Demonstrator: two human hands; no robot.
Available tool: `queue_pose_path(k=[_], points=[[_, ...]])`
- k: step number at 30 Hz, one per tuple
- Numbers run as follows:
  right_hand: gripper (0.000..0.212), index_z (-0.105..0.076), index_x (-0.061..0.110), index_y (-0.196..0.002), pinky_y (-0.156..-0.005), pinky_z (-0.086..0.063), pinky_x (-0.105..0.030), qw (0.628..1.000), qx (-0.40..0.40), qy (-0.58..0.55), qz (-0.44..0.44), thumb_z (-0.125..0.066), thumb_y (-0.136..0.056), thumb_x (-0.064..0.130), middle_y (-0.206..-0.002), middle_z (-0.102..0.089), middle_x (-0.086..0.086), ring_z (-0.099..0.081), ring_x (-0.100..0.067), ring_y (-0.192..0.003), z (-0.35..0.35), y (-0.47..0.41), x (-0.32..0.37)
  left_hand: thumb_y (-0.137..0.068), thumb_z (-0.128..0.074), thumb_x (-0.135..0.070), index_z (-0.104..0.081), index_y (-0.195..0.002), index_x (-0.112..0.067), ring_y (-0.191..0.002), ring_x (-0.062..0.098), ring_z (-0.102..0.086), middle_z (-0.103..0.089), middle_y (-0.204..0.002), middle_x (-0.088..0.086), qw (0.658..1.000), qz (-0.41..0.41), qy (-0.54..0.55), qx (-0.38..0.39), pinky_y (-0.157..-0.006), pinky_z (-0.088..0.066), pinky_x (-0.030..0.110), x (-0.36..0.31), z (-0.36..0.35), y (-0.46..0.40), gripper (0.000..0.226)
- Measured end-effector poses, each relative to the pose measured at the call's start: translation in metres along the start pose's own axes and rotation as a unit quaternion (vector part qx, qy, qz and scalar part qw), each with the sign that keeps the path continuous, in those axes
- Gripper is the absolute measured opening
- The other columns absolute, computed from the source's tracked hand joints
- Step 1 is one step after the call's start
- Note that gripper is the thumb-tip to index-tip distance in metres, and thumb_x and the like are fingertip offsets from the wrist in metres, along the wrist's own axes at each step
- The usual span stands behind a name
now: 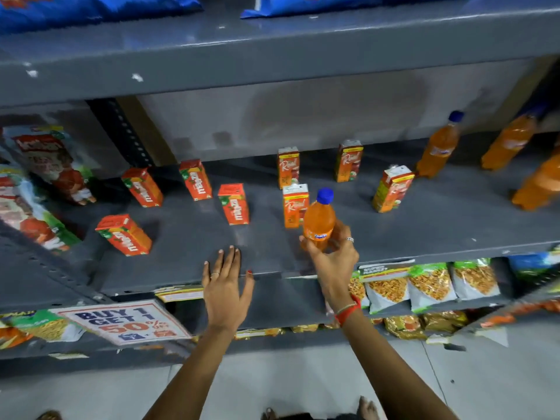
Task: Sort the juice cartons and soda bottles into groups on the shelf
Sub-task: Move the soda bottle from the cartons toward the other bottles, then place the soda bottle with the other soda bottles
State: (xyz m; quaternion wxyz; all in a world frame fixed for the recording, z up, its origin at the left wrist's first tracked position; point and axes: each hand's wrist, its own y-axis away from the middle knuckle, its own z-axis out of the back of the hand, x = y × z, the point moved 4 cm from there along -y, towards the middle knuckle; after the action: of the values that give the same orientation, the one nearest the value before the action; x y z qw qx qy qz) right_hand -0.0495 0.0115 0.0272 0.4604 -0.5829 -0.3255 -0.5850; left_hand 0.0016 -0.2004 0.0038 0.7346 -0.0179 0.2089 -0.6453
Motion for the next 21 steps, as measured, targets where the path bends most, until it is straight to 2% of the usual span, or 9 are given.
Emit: queue_pose_path(k=[2,5,7,8,10,12,16,21], points=[[0.053,-0.055,0.035,-0.106,-0.077,-0.055,-0.020,1.000,-0.031,0.004,-0.002,-0.083,-0.061,0.035,-0.093,-0.071,0.006,-0.067,0.000,-0.084,0.030,-0.020,-0.004,-0.086,-0.032,-0.039,-0.052,-0.124,-0.009,-0.125,0.028,-0.048,-0.056,-0.132,0.009,0.999,-0.044,0.004,0.023,-0.106,-0.032,0.053,-0.043,-0.011,-0.003,0.053],[0.055,-0.057,0.028,-0.109,-0.077,-0.054,-0.025,0.996,-0.085,0.013,-0.007,-0.083,-0.061,0.033,-0.090,-0.070,0.007,-0.067,-0.002,-0.080,0.076,-0.054,-0.008,-0.086,-0.033,-0.039,-0.053,-0.123,-0.010,-0.124,0.028,-0.049,-0.056,-0.132,0.008,0.995,-0.084,0.001,0.053,-0.104,-0.035,0.054,-0.105,-0.026,-0.009,0.051],[0.055,-0.057,0.027,-0.109,-0.075,-0.052,-0.023,0.992,-0.121,0.020,-0.007,-0.083,-0.061,0.029,-0.085,-0.069,0.010,-0.064,0.005,-0.076,0.104,-0.074,-0.010,-0.087,-0.036,-0.037,-0.053,-0.123,-0.010,-0.125,0.029,-0.048,-0.055,-0.133,0.008,0.994,-0.090,0.005,0.062,-0.105,-0.034,0.053,-0.136,-0.035,-0.015,0.048],[0.053,-0.057,0.027,-0.108,-0.075,-0.052,-0.024,0.990,-0.138,0.024,-0.006,-0.082,-0.061,0.027,-0.084,-0.068,0.011,-0.064,0.004,-0.074,0.118,-0.084,-0.011,-0.087,-0.039,-0.036,-0.052,-0.124,-0.010,-0.127,0.029,-0.047,-0.053,-0.135,0.008,0.993,-0.097,0.009,0.068,-0.106,-0.033,0.052,-0.150,-0.040,-0.018,0.047],[0.051,-0.057,0.024,-0.108,-0.077,-0.051,-0.030,0.985,-0.168,0.039,-0.010,-0.081,-0.063,0.024,-0.087,-0.070,0.003,-0.067,-0.014,-0.080,0.144,-0.102,-0.014,-0.089,-0.042,-0.035,-0.047,-0.128,-0.011,-0.132,0.028,-0.040,-0.047,-0.140,0.008,0.989,-0.120,0.012,0.087,-0.110,-0.028,0.050,-0.177,-0.051,-0.022,0.047],[0.050,-0.057,0.022,-0.107,-0.077,-0.051,-0.032,0.981,-0.186,0.045,-0.014,-0.081,-0.064,0.025,-0.091,-0.071,-0.004,-0.066,-0.023,-0.081,0.165,-0.119,-0.018,-0.090,-0.042,-0.036,-0.043,-0.132,-0.011,-0.135,0.028,-0.034,-0.042,-0.144,0.007,0.987,-0.129,0.005,0.100,-0.112,-0.024,0.049,-0.195,-0.059,-0.025,0.048],[0.049,-0.057,0.023,-0.109,-0.073,-0.043,-0.023,0.976,-0.208,0.061,-0.032,-0.080,-0.066,0.028,-0.087,-0.063,0.007,-0.059,-0.013,-0.077,0.202,-0.153,-0.027,-0.088,-0.037,-0.039,-0.048,-0.128,-0.010,-0.129,0.031,-0.043,-0.049,-0.138,0.007,0.990,-0.112,-0.029,0.076,-0.107,-0.035,0.050,-0.210,-0.064,-0.025,0.050],[0.049,-0.054,0.018,-0.111,-0.077,-0.044,-0.025,0.980,-0.191,0.054,-0.032,-0.077,-0.069,0.024,-0.096,-0.067,-0.002,-0.060,-0.015,-0.083,0.222,-0.179,-0.041,-0.087,-0.031,-0.038,-0.052,-0.125,-0.009,-0.122,0.031,-0.051,-0.056,-0.132,0.008,0.992,-0.116,-0.038,0.035,-0.102,-0.040,0.048,-0.209,-0.065,-0.023,0.052]])
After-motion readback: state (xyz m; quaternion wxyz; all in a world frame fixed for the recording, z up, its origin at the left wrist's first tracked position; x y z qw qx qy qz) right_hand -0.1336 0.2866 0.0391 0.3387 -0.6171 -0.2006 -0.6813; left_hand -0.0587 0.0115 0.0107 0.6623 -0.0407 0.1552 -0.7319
